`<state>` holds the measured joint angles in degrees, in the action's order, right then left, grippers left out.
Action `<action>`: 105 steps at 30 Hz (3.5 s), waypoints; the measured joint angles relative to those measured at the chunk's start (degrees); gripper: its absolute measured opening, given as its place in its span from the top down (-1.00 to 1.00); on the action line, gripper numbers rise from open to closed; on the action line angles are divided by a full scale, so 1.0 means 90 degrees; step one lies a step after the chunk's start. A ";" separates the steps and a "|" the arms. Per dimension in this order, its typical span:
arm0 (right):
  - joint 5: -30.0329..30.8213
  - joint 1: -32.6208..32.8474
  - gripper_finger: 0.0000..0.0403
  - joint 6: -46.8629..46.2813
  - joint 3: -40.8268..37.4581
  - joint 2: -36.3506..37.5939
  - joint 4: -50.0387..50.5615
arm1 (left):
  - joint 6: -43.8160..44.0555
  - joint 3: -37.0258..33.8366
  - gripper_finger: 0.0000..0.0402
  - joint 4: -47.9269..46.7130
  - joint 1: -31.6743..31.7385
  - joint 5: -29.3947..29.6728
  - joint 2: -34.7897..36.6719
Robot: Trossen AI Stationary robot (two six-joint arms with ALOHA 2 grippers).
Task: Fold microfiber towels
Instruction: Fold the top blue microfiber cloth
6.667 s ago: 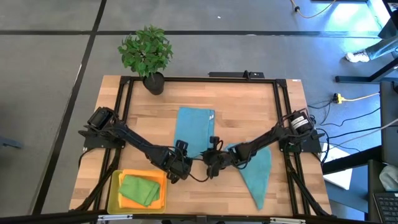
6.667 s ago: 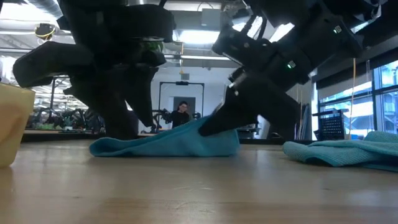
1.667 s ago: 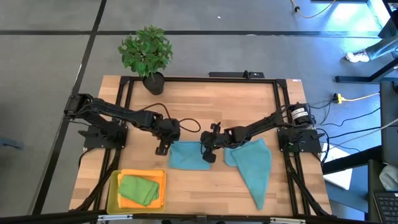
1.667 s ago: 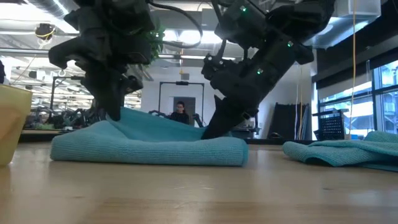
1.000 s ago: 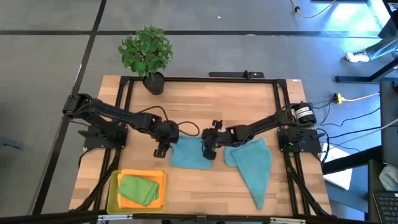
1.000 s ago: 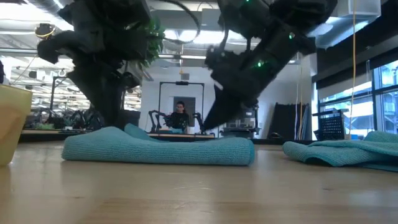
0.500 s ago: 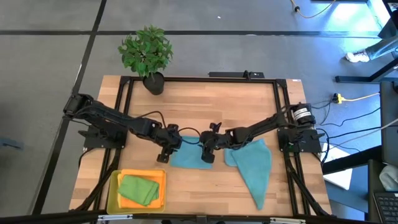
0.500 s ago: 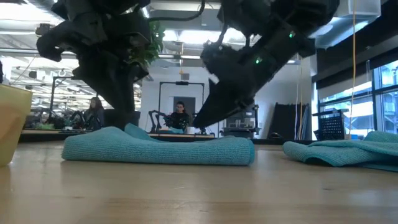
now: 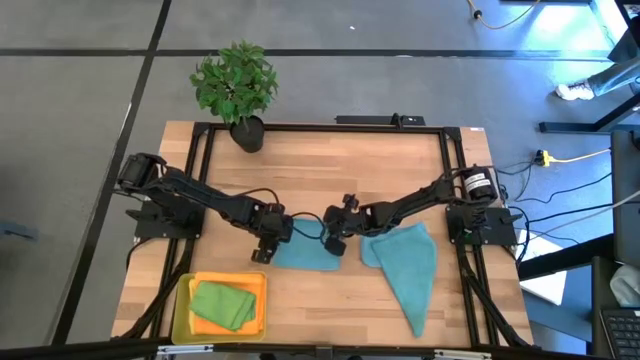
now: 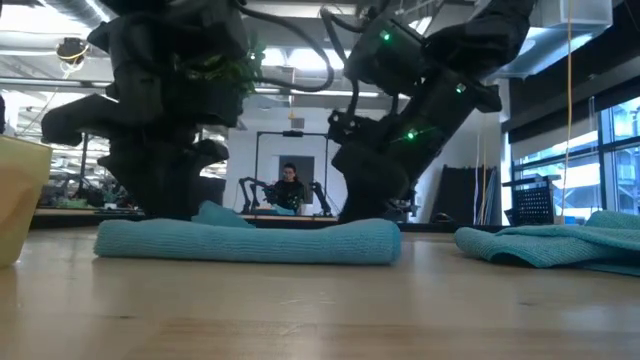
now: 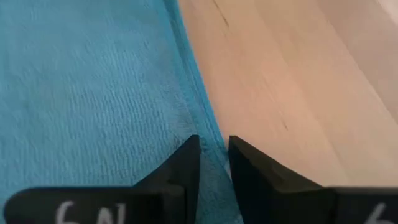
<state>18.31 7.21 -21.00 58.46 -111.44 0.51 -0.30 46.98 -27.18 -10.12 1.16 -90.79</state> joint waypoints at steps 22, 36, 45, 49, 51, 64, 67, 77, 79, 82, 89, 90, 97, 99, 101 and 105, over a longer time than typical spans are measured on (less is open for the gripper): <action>0.0186 0.0282 0.59 0.0225 0.0002 0.0515 -0.0269 | -0.0374 0.0538 0.43 -0.0423 0.0045 0.1733 0.0001; 0.0182 0.0306 0.59 -0.0246 -0.0534 0.0512 -0.0221 | -0.0361 -0.0107 0.43 -0.0036 0.0657 0.1584 0.0003; 0.0344 -0.0082 0.59 -0.0401 -0.0816 0.0512 -0.0220 | -0.0454 -0.0043 0.43 -0.0195 0.0833 0.2103 0.0003; 0.0561 -0.0285 0.59 -0.0128 -0.0746 0.0512 -0.0187 | -0.0526 0.0377 0.43 -0.0764 0.0851 0.2310 0.0129; 0.0579 -0.0436 0.59 0.0020 -0.0679 0.0512 -0.0178 | -0.0529 0.0531 0.43 -0.0830 0.0823 0.2306 0.0311; 0.0456 0.0380 0.59 0.0870 -0.0406 0.1615 -0.0242 | -0.0669 -0.0463 0.47 0.1323 -0.0082 0.1747 0.3018; 0.0113 0.0780 0.59 0.0963 -0.0410 0.1532 -0.0842 | -0.0657 -0.1221 0.47 0.2735 -0.0311 0.1471 0.3620; -0.0882 0.0602 0.59 0.1355 -0.0408 0.1451 -0.2055 | -0.0556 -0.2952 0.47 0.5960 -0.0742 0.1414 0.4165; -0.1402 0.0594 0.59 0.1073 -0.0408 0.1368 -0.1758 | -0.0501 -0.3071 0.47 0.5922 -0.0791 0.1424 0.4161; -0.1554 0.0709 0.61 0.0660 -0.0415 0.1157 -0.1387 | -0.0497 -0.3116 0.47 0.5946 -0.0801 0.1436 0.4161; -0.2499 0.0933 0.95 0.0548 -0.0390 0.0734 -0.1174 | -0.0488 -0.3123 0.47 0.5941 -0.0801 0.1681 0.4170; -0.2609 0.0944 0.97 0.0557 -0.0360 0.0709 -0.1138 | -0.0489 -0.3123 0.47 0.5941 -0.0798 0.1691 0.4170; -0.2710 0.0903 0.98 0.0104 -0.0328 0.0436 -0.0593 | -0.0480 -0.3123 0.47 0.5931 -0.0798 0.1771 0.4170; -0.2696 0.0865 0.98 -0.0241 -0.0321 0.0370 -0.0287 | -0.0451 -0.3123 0.48 0.5931 -0.0798 0.1954 0.4170; -0.2518 0.0793 0.98 -0.0445 -0.0332 0.0352 0.0138 | -0.0328 -0.3123 0.48 0.5912 -0.0796 0.2136 0.4170; -0.1915 0.0576 0.98 -0.0805 -0.0294 0.0429 0.0725 | -0.0316 -0.3123 0.49 0.5818 -0.0796 0.2196 0.4170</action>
<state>1.08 12.39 -28.25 55.81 -107.58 7.03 -3.15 18.87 25.18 -17.28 20.93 -53.25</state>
